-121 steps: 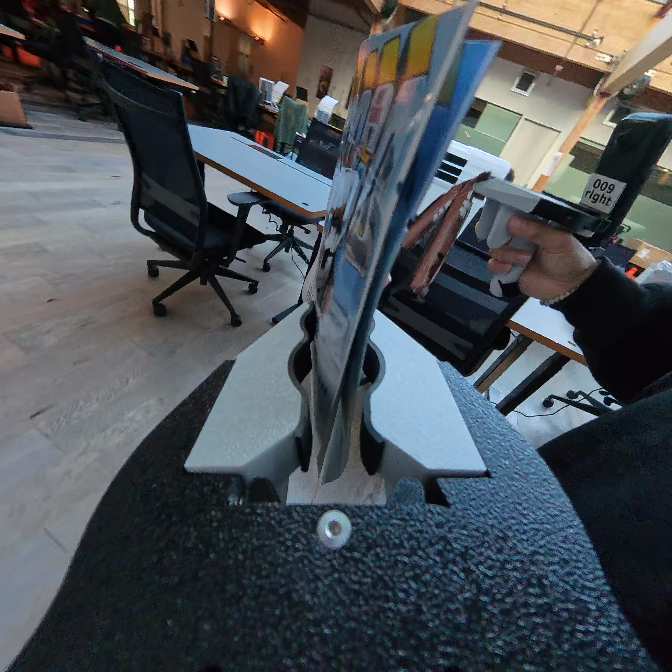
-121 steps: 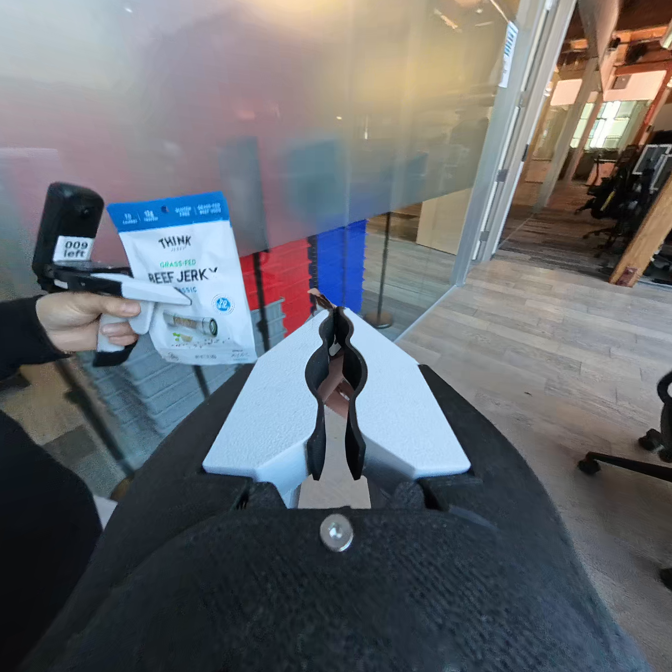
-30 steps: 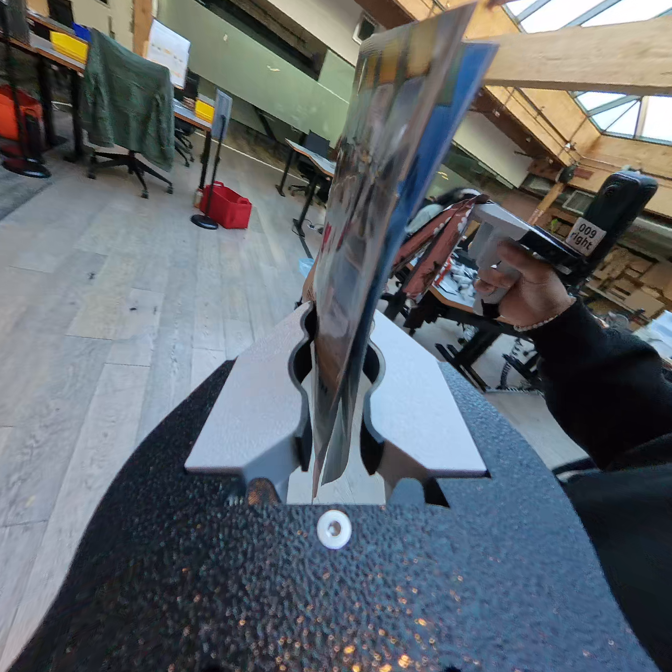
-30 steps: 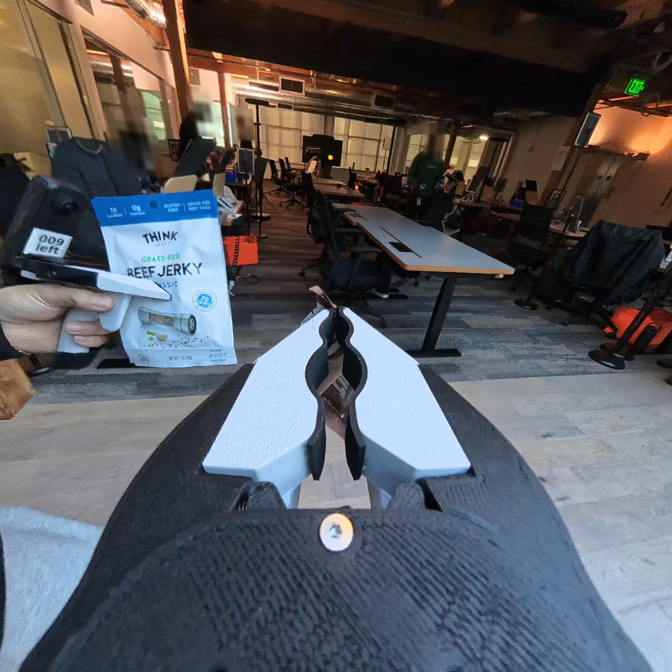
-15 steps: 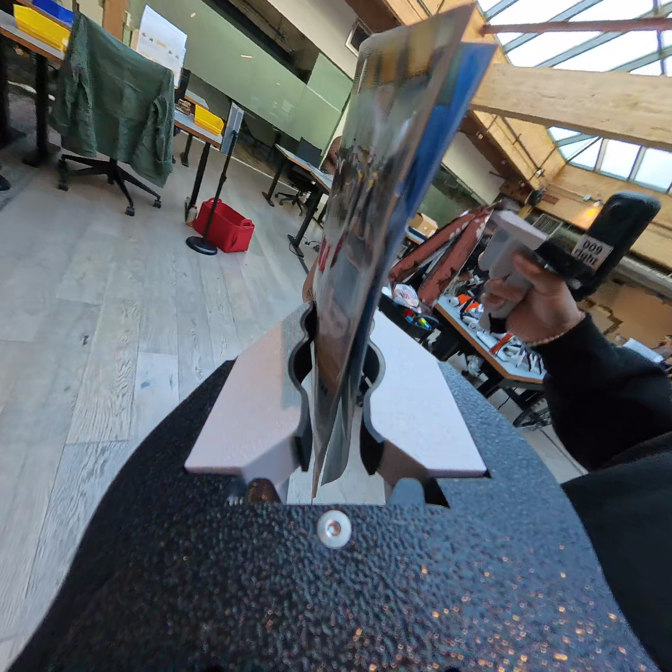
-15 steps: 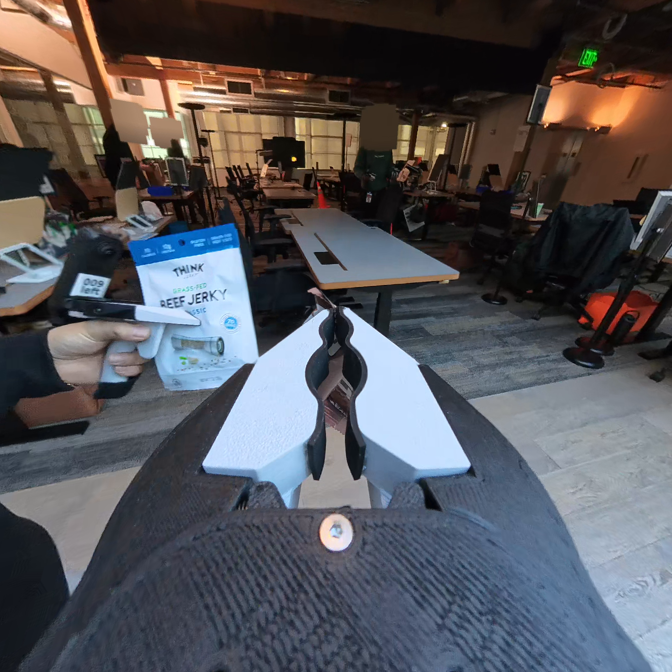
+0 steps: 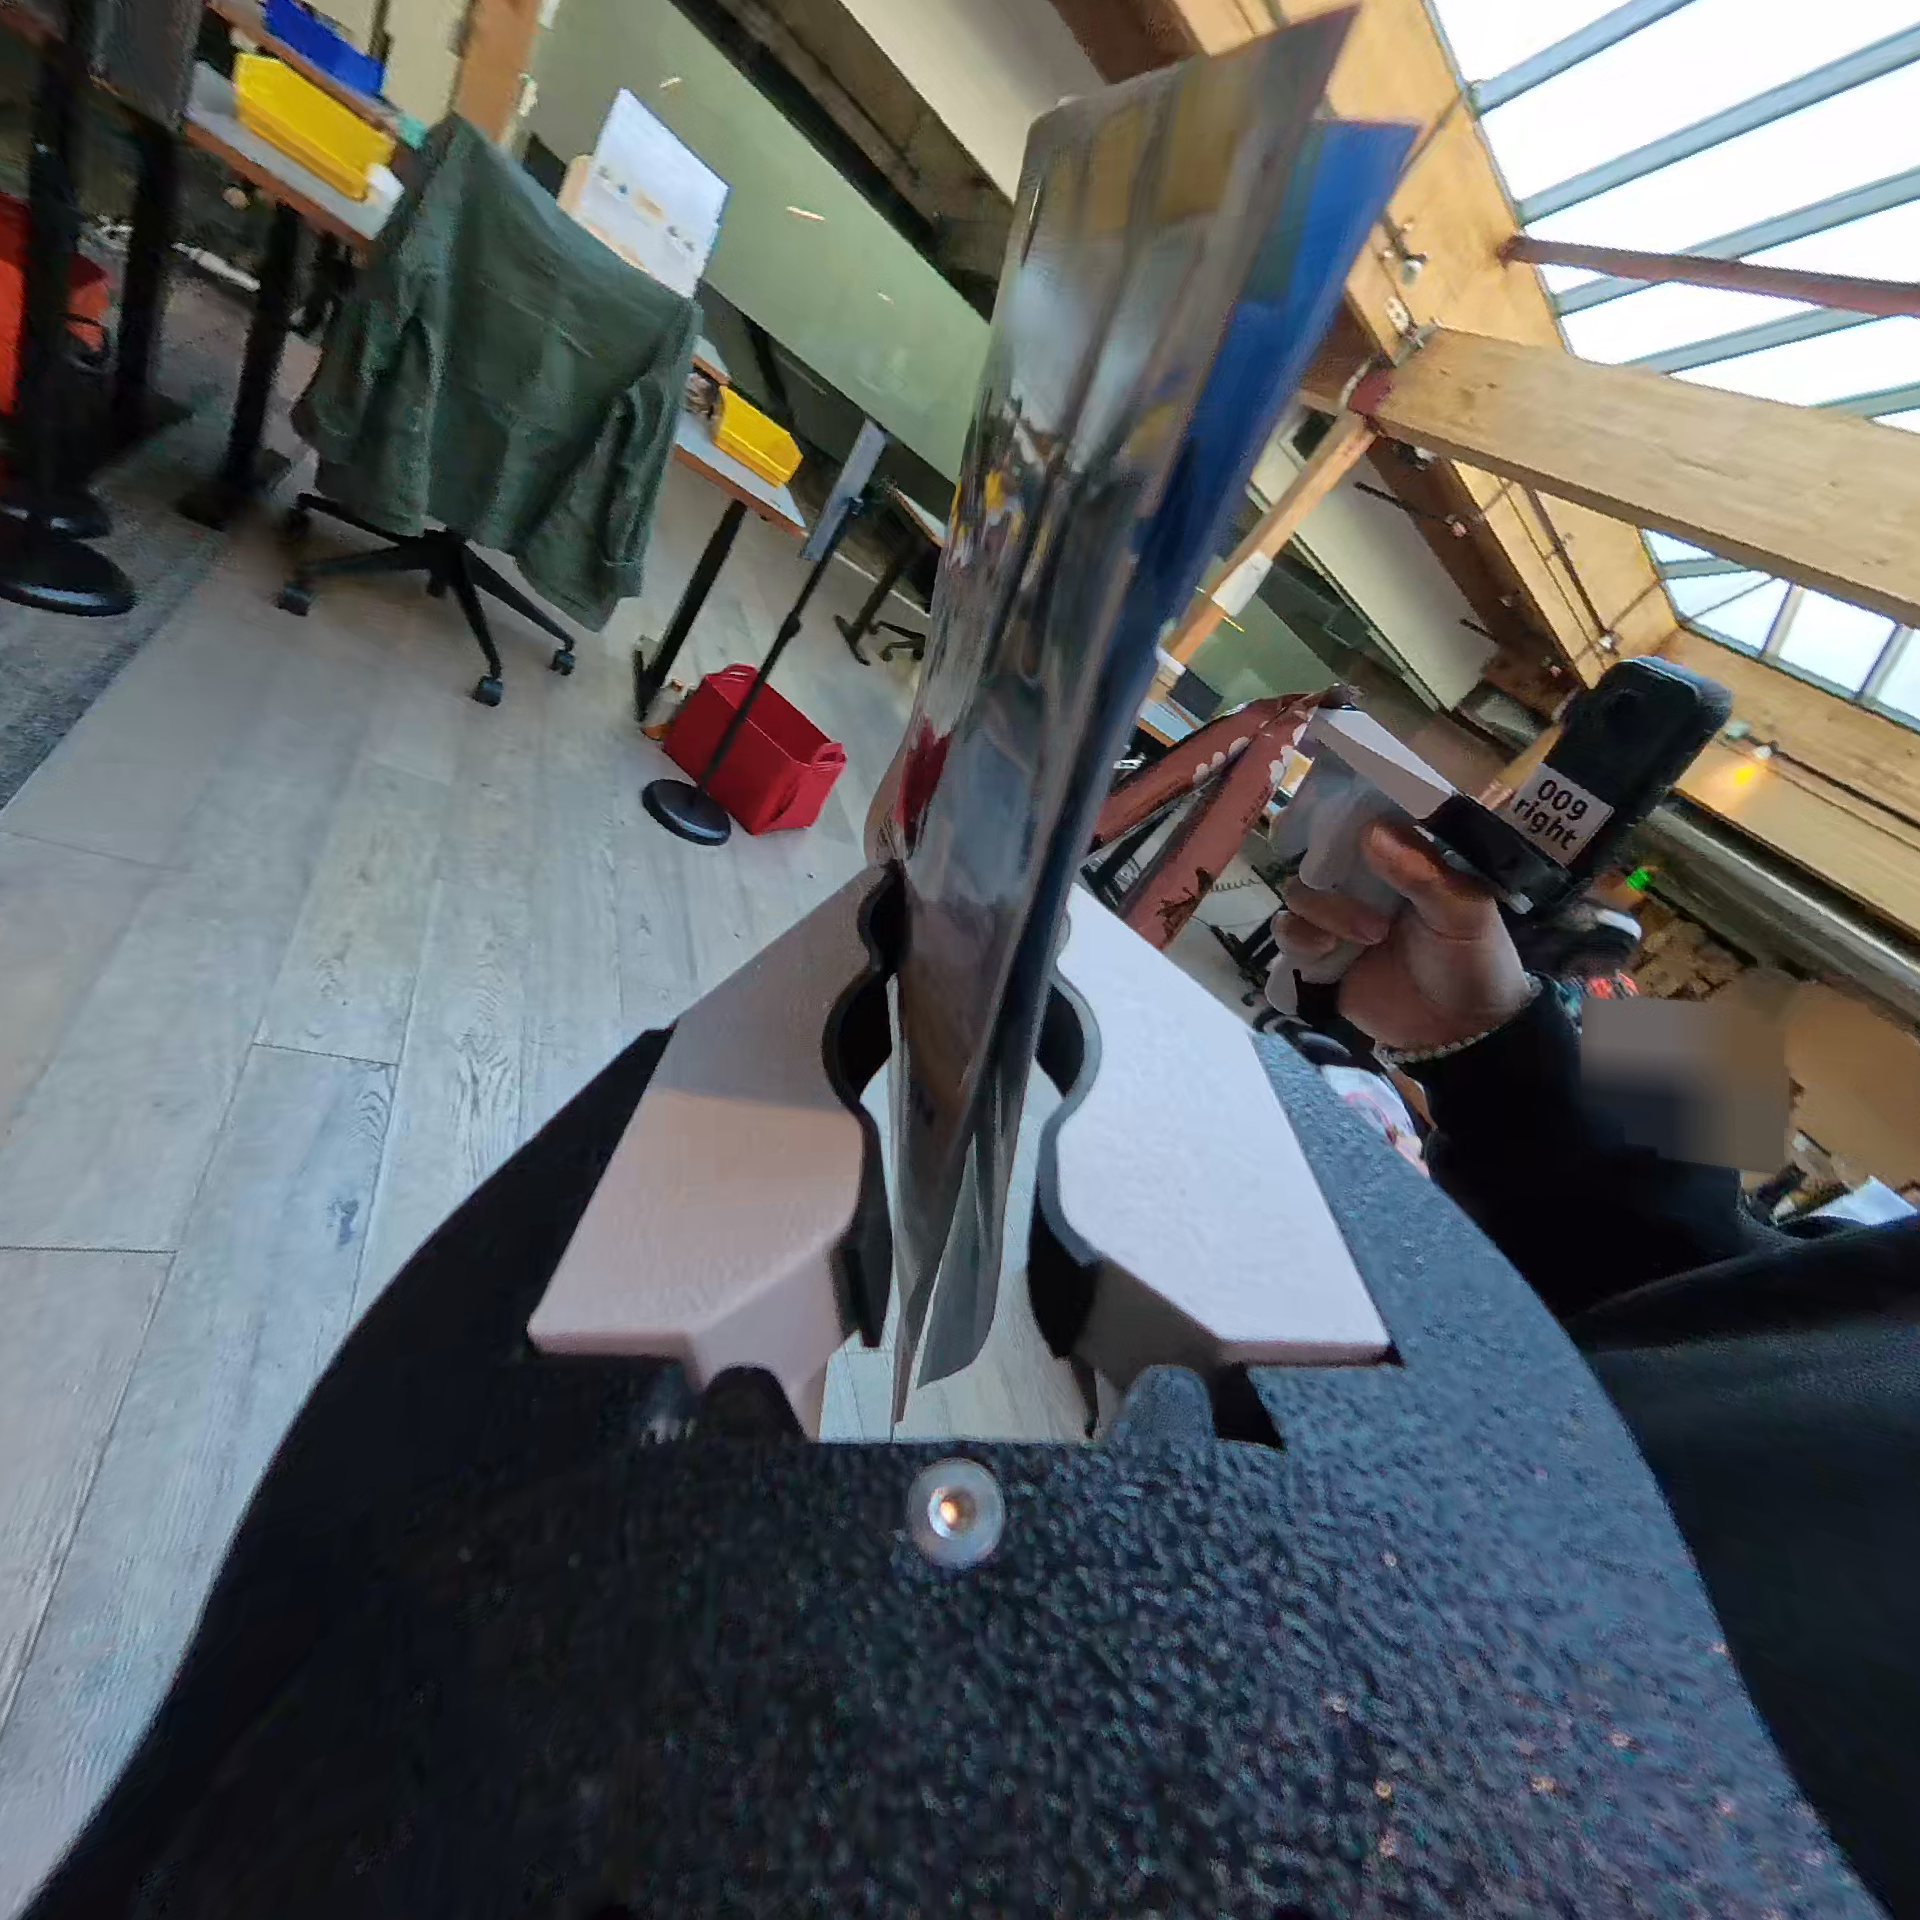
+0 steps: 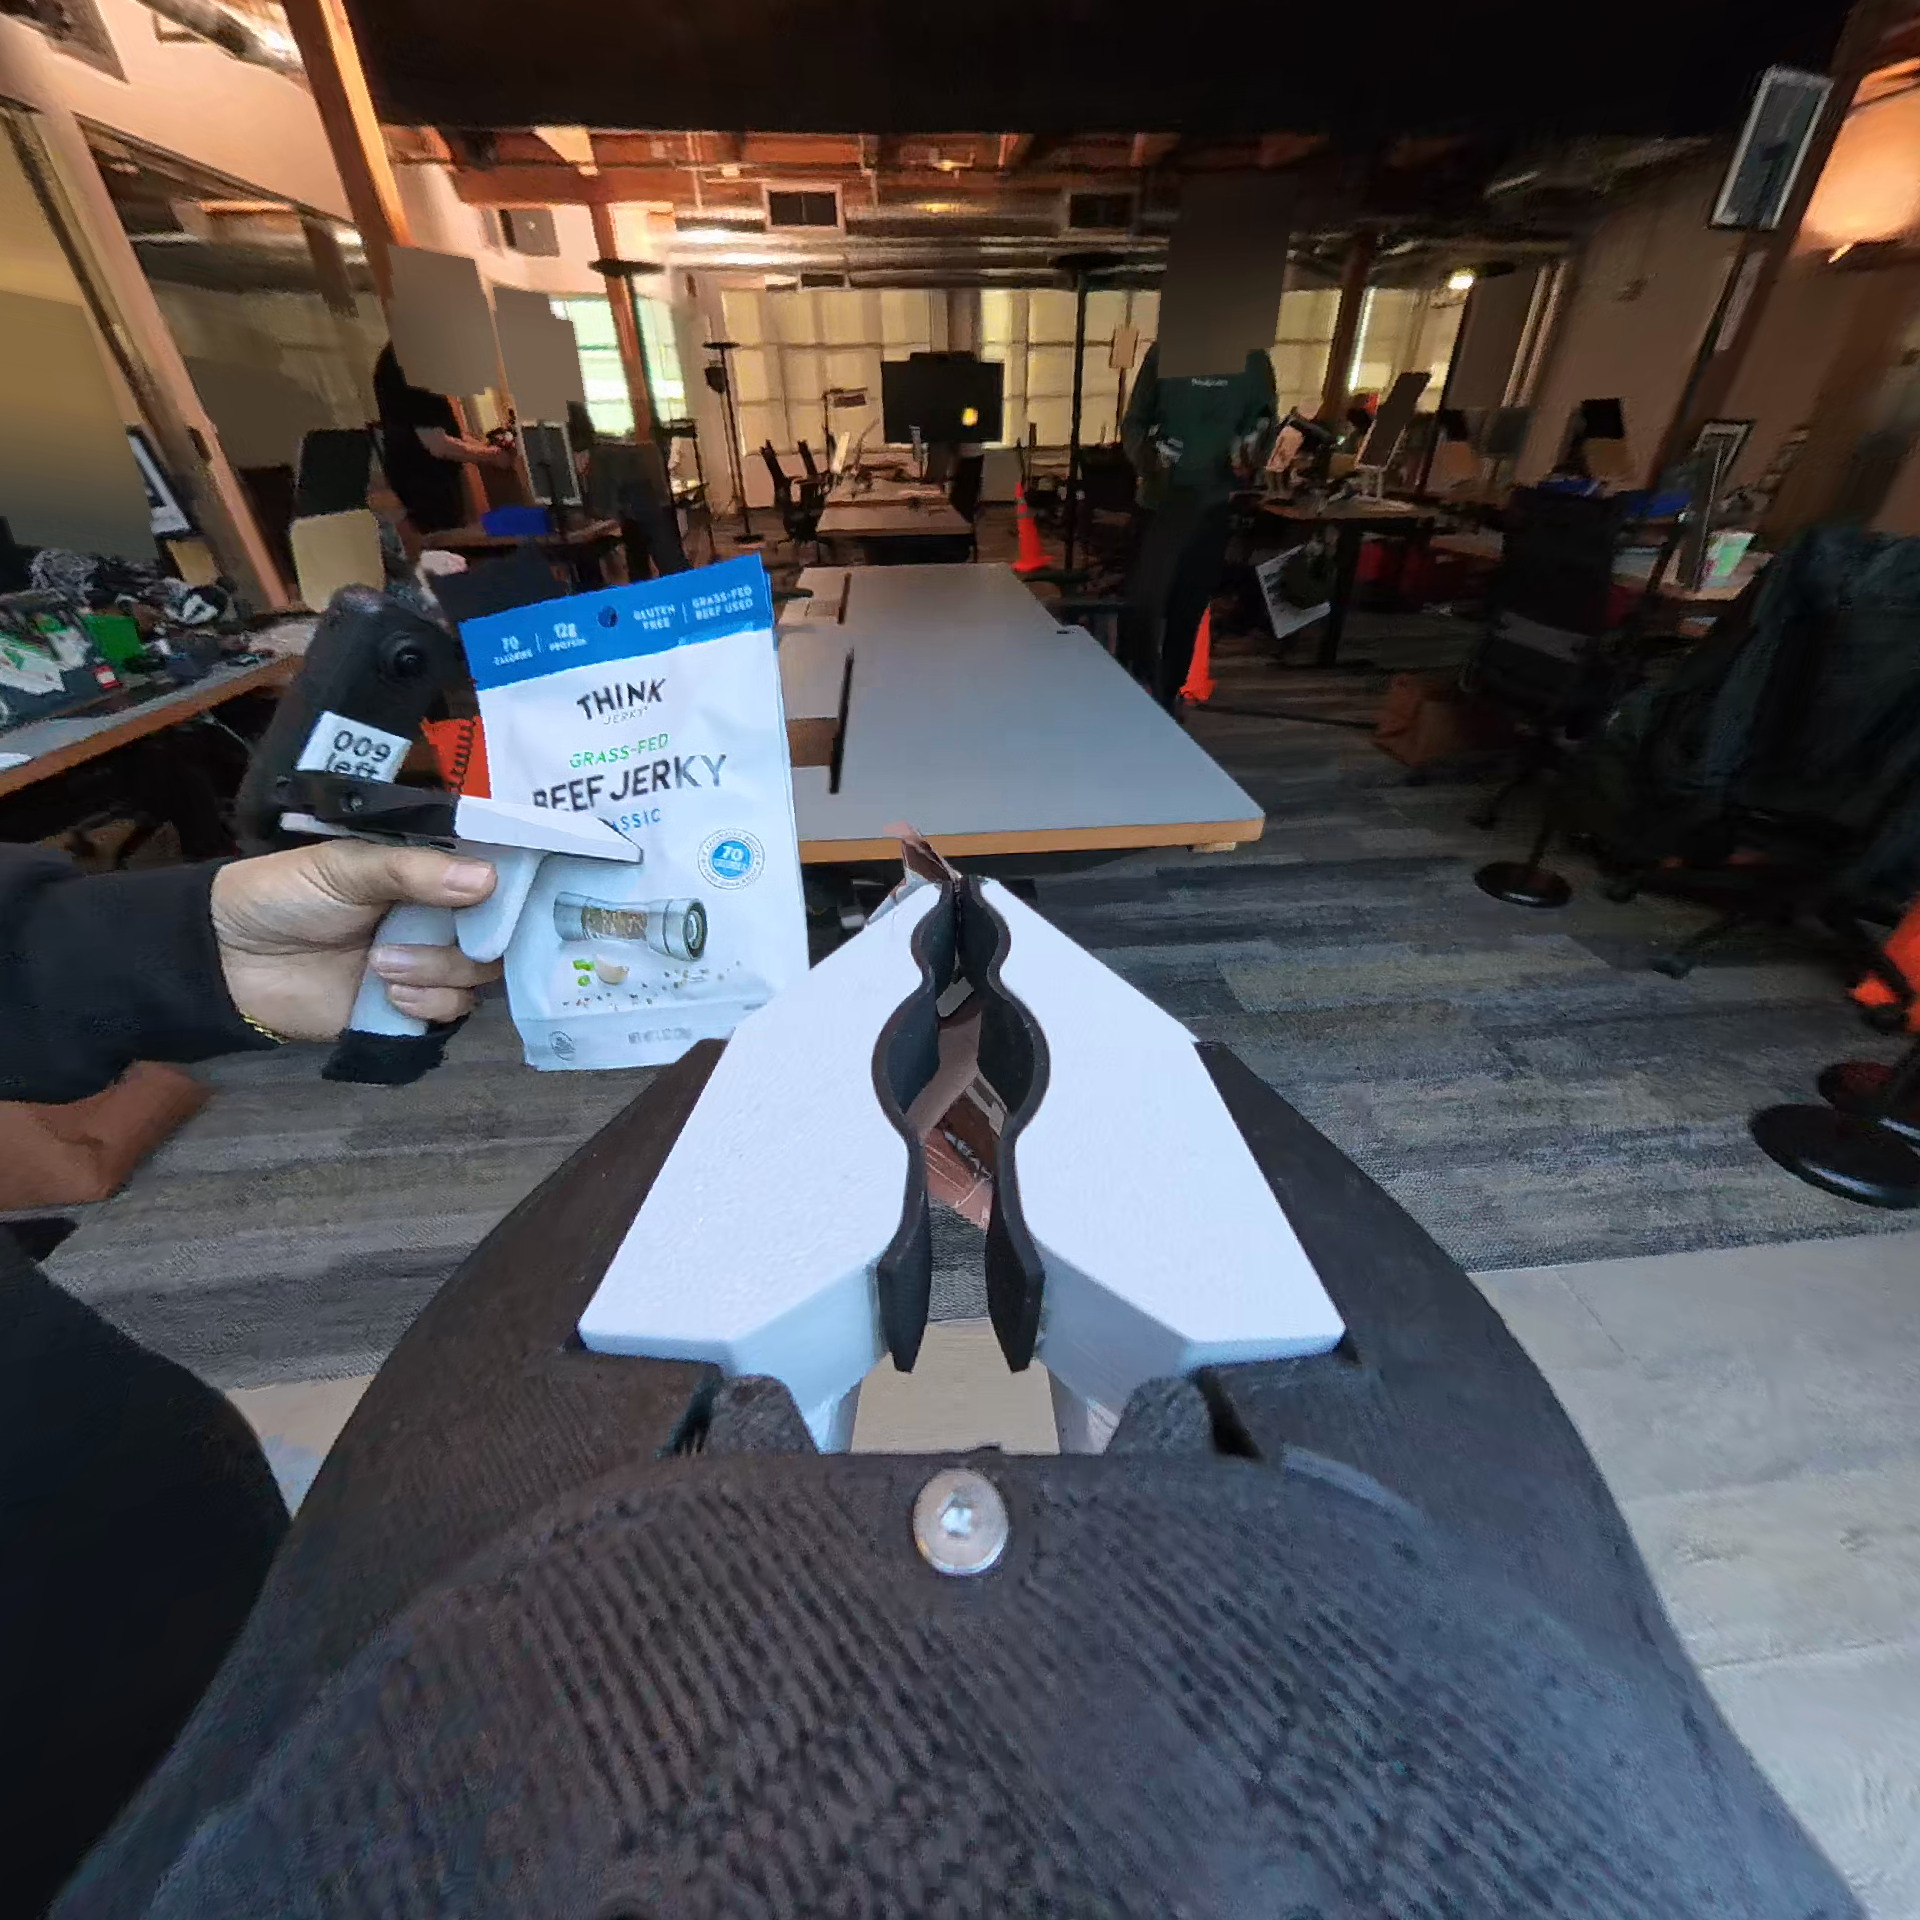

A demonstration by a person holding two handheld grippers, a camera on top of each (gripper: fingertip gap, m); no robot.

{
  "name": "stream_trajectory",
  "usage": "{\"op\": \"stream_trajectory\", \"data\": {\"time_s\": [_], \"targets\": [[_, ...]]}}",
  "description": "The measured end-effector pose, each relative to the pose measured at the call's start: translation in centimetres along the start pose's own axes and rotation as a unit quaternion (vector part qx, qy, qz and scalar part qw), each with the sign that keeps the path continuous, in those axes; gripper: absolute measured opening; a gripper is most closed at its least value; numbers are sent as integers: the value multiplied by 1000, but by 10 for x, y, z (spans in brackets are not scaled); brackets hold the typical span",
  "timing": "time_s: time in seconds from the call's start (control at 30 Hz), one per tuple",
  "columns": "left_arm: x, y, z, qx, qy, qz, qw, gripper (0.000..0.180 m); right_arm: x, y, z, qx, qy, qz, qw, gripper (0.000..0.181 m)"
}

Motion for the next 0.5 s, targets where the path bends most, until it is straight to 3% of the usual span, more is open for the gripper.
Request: {"op": "stream_trajectory", "data": {"time_s": [0.13, 0.27, 0.33, 0.5], "targets": [[55, -82, -100, 33, 24, 11, 999, 20, 8, -96, 126, 12, -27, -20, 999, 0], [125, -152, -206, 34, 31, 97, 994, 20, 27, -185, 249, 32, -29, -2, 999, 0], [169, -186, -262, 34, 8, 129, 991, 20, 46, -226, 313, 27, -9, 9, 1000, 0], [275, -289, -402, 34, -62, 137, 988, 21, 83, -325, 464, -9, 27, 1, 1000, 0]]}}
Point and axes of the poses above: each gripper's, where its closed fingertips meet, y back along the fingers, x out of its top, z = x × y across the jaws, the point moved 8 cm from there along y, back along the fingers, and after that the axes turned 5 degrees about -y, right-handed, at the moved point
